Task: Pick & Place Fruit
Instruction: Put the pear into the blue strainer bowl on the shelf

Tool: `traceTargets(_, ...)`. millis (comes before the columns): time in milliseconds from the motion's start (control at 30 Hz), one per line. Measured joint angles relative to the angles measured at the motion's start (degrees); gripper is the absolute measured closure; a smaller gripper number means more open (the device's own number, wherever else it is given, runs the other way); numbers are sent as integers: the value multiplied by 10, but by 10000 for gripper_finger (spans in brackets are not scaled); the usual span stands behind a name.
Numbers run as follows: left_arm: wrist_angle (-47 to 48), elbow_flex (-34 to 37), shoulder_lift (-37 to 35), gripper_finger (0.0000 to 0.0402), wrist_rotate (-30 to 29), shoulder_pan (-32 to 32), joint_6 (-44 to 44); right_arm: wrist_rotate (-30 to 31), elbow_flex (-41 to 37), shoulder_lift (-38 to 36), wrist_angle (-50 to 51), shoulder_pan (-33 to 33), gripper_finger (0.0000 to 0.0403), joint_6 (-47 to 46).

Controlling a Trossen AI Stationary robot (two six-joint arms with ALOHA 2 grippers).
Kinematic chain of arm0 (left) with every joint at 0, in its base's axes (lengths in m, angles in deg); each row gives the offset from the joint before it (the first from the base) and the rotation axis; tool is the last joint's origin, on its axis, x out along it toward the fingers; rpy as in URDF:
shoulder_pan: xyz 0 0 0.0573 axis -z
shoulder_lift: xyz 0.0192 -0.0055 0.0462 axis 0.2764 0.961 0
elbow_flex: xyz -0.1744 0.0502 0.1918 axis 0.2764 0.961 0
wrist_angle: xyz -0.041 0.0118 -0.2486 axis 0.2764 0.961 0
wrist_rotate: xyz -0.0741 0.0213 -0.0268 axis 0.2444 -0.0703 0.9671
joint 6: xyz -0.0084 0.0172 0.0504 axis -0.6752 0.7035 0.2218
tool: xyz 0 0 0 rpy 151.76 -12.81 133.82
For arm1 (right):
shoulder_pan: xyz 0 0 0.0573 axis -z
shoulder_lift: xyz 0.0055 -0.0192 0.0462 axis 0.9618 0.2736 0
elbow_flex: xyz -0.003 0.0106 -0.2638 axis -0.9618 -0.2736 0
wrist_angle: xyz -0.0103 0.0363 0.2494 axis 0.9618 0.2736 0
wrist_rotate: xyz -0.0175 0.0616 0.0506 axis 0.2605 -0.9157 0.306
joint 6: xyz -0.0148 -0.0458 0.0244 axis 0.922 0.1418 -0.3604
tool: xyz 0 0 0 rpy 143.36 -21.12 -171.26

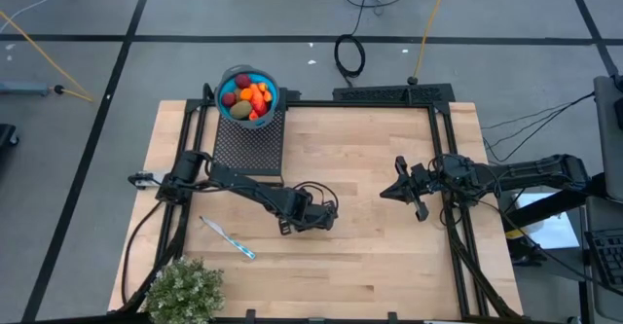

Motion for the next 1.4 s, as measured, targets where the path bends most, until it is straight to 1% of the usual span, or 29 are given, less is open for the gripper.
traceTargets(200, -1, 0, 0, 307, -1, 0, 9, 0, 0, 0, 0, 0, 403, 0)
traceTargets(300, -8, 0, -3, 308, -4, 1, 38, 0, 0, 0, 0, 0, 403, 0)
traceTargets(367, -29, 1, -5, 308, -24, 5, 77, 0, 0, 0, 0, 0, 403, 0)
traceTargets(467, -102, 1, -17, 308, -84, 17, 163, 0, -1, 0, 0, 0, 403, 0)
traceTargets(533, -157, 0, -27, 309, -119, 28, 246, 0, -1, 0, 0, 0, 403, 0)
traceTargets(667, -278, 0, -41, 309, -154, 53, 418, 0, -1, 0, 0, 0, 403, 0)
traceTargets(767, -359, 0, -54, 309, -170, 70, 519, 0, -1, -1, 4, 0, 403, -1)
traceTargets(933, -499, 0, -65, 309, -184, 94, 648, -1, -1, -2, 6, 0, 403, -2)
traceTargets(1033, -604, -1, -68, 309, -188, 103, 725, -1, -1, -2, 7, 0, 403, -2)
traceTargets(1200, -784, -1, -67, 309, -169, 115, 897, -1, -1, -2, 7, 0, 403, -2)
traceTargets(1333, -891, -1, -67, 309, -163, 125, 1025, -1, -1, -2, 8, 0, 403, -2)
traceTargets(1400, -935, -1, -67, 309, -162, 129, 1070, -1, -1, -2, 7, 0, 403, -2)
